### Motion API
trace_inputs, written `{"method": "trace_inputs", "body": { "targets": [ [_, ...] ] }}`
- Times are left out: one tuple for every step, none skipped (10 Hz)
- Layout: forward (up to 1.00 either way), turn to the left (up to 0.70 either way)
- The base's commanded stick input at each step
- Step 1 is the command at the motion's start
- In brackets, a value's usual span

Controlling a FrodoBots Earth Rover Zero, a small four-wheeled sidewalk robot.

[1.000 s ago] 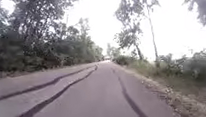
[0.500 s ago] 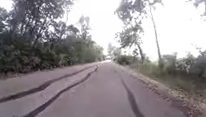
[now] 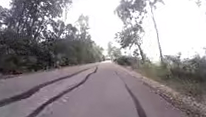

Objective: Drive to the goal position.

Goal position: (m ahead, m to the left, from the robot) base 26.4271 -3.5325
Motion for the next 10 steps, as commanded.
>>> {"method": "trace_inputs", "body": {
  "targets": [
    [0.85, -0.34],
    [0.85, -0.27],
    [0.85, -0.20],
    [0.85, -0.11],
    [0.85, 0.00],
    [0.85, 0.00],
    [0.85, 0.00],
    [0.85, 0.00],
    [0.85, 0.00],
    [0.85, 0.00]
  ]
}}
